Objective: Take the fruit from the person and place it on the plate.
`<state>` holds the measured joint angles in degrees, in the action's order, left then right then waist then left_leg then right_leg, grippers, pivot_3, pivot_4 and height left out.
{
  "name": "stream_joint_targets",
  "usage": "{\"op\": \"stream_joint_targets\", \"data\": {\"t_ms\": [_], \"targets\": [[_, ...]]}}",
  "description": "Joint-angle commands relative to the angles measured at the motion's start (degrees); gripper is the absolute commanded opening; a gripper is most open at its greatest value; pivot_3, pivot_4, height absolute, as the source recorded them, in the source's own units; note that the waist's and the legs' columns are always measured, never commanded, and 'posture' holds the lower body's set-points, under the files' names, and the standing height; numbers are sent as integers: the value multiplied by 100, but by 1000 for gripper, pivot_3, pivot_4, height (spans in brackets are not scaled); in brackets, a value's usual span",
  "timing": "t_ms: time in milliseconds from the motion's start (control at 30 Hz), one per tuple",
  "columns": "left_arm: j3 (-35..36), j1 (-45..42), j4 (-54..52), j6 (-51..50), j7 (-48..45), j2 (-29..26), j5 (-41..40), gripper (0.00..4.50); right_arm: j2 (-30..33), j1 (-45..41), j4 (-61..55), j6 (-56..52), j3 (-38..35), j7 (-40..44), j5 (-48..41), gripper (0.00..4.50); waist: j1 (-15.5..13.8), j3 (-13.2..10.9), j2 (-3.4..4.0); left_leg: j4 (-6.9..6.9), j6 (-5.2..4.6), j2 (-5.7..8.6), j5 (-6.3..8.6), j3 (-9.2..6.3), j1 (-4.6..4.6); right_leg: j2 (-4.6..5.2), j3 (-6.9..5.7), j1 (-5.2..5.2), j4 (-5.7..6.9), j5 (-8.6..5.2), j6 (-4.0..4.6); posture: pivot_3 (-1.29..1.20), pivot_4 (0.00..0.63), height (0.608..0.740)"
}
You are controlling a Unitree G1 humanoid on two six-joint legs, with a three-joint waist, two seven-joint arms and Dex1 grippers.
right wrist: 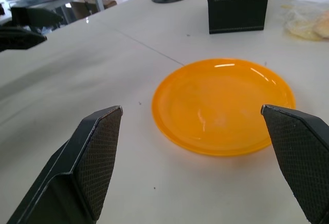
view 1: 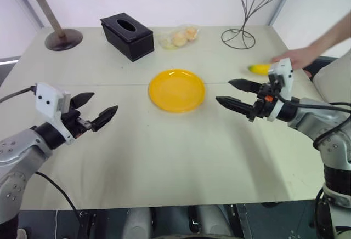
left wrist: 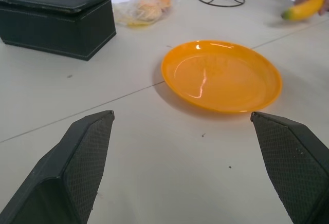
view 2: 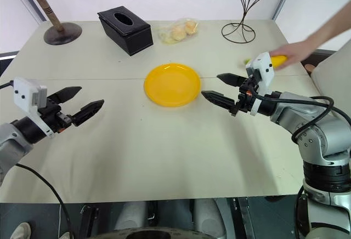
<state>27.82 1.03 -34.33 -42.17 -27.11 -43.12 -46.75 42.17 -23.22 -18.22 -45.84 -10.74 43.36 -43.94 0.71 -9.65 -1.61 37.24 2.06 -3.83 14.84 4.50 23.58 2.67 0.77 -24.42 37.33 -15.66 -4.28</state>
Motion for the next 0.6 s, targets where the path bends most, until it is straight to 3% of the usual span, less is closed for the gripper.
{"op": "stream_joint_targets", "data": {"t_ms": [33, 600], "targets": [[131, -21, -104, 123, 47, 41, 21, 4500, 3, -59, -83, 50, -57, 62, -50, 4417, -1, 0, 0, 0, 0, 0, 0, 0, 0, 0, 0, 0, 0, 0, 0, 0, 150, 740], [114, 29, -166, 141, 67, 99, -20, 4500, 101, -115, 101, 80, -57, 214, 71, 4417, -1, 0, 0, 2, 0, 0, 0, 0, -1, 0, 0, 1, 2, 1, -1, 0, 150, 740]]}}
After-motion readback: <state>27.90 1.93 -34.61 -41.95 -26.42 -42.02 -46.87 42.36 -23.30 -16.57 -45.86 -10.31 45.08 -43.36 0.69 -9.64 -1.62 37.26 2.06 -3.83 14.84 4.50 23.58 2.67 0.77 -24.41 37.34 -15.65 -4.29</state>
